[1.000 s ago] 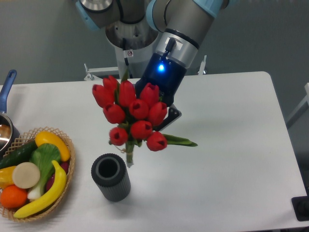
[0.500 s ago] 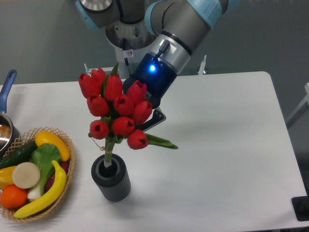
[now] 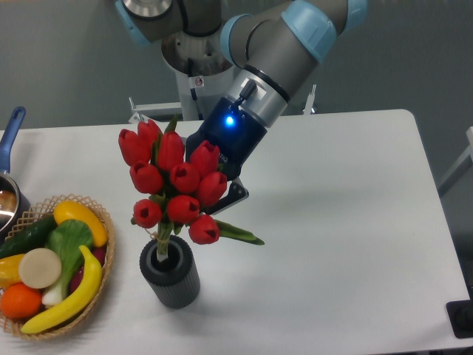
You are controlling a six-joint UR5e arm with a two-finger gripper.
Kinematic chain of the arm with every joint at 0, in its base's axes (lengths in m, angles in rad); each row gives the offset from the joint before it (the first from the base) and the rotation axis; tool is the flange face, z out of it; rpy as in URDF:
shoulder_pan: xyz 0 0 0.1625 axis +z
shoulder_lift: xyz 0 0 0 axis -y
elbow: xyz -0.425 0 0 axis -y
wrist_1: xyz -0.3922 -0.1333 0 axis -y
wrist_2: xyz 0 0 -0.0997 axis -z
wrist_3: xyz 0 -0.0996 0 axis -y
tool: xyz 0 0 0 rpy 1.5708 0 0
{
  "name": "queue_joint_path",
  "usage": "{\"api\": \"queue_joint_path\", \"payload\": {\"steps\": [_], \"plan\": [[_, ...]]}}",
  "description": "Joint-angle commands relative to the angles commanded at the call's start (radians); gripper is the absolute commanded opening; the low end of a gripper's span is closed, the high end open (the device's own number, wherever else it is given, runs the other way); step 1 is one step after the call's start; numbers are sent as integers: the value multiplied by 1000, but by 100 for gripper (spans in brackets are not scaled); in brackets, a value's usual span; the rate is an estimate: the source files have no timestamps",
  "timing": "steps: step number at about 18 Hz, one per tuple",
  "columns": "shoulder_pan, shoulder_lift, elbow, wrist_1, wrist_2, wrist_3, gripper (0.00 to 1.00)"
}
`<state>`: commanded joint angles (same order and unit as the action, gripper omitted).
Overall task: Insert the flowers into the vase
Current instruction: 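Lower the tulip stems down into the grey vase opening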
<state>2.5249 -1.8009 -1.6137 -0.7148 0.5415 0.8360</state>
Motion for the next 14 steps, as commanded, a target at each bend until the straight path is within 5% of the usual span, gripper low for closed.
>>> {"api": "queue_joint_path", "payload": {"steps": [14], "plan": [[-14,-25,-60,-2,3,57,40]]}}
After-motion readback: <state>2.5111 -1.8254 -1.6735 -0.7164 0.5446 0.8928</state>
